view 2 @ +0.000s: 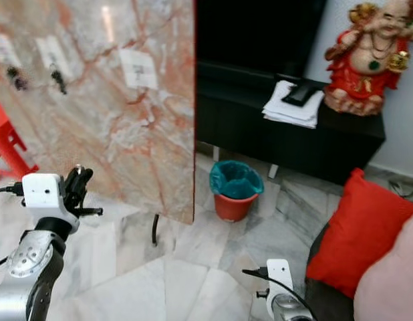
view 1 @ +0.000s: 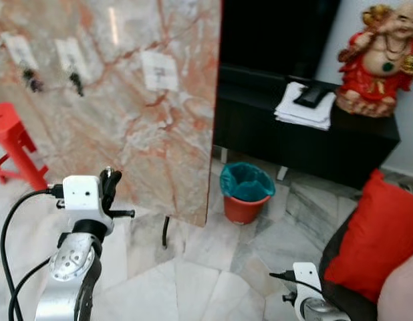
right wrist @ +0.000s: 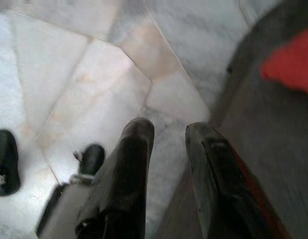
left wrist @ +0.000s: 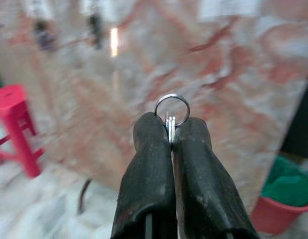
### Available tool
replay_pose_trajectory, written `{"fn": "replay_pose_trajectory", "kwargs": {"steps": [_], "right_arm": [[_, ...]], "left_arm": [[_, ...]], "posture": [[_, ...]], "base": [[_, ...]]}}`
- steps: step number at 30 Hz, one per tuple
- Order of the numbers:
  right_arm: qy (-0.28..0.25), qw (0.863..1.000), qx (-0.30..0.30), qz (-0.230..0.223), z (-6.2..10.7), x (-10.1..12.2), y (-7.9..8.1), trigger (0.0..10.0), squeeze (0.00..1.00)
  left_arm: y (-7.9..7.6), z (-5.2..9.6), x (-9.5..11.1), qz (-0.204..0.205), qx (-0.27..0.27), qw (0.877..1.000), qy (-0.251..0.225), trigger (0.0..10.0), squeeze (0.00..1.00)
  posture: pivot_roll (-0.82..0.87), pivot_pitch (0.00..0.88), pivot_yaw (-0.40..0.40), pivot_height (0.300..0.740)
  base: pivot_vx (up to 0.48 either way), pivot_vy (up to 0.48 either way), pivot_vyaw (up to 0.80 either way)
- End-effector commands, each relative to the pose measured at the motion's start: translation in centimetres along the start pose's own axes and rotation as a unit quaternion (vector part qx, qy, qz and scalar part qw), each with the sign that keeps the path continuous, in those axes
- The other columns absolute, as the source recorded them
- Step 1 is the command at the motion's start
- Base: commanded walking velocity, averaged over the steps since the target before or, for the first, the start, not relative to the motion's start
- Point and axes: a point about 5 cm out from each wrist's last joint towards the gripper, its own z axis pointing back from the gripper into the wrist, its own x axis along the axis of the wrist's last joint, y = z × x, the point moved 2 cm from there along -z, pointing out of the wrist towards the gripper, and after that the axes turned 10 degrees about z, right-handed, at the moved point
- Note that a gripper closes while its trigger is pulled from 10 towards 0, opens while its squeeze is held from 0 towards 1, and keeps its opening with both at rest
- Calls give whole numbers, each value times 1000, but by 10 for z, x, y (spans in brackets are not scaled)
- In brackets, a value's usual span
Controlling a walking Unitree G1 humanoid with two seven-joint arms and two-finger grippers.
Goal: Hang keys on a hook
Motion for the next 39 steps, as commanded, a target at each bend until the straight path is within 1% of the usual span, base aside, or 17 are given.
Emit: {"fn": "replay_pose_trajectory", "kwargs": {"steps": [1,11,15,20,21,23,26,33,37,39], "right_arm": [[4,1000,-7,-2,0,-3,-3,10000,0],[4,1000,-2,16,0,-2,-2,10000,0],[6,1000,0,24,0,-3,-2,10000,0],[7,1000,0,23,0,-4,-1,10000,0],[7,1000,1,22,0,-4,0,10000,0],[8,1000,2,23,0,-4,0,10000,0],[8,1000,2,23,0,-4,0,10000,0],[8,1000,3,26,0,-4,-1,10000,0],[4,999,5,38,0,-2,-1,10000,0],[3,999,5,43,0,-2,-2,10000,0]], "left_arm": [[-6,-1,9,8,-11,1000,-13,10000,0],[-11,-4,10,14,-21,1000,-12,10000,0],[-15,-6,11,16,-31,999,-14,10000,0],[-17,-7,12,16,-39,999,-15,10000,0],[-19,-8,11,1,-48,999,-10,10000,0],[-22,-9,10,-2,-56,998,-9,10000,0],[-26,-9,11,7,-58,998,-11,10000,0],[-27,-10,11,8,-60,998,-12,10000,0],[-25,-10,11,9,-56,998,-13,10000,0],[-25,-10,12,10,-54,998,-14,10000,0]], "posture": [[-12,0,-55,734],[-14,0,-52,734],[-17,0,-48,734],[-17,0,-40,734],[-15,0,-38,734],[-14,0,-38,734],[-15,0,-38,734],[-11,0,-44,734],[-10,0,-47,734],[-10,0,-48,734]], "base": [[266,0,0],[281,0,0],[286,0,0],[291,0,0],[296,0,0],[294,0,0],[292,0,0],[292,0,0],[294,0,0],[296,0,638]]}}
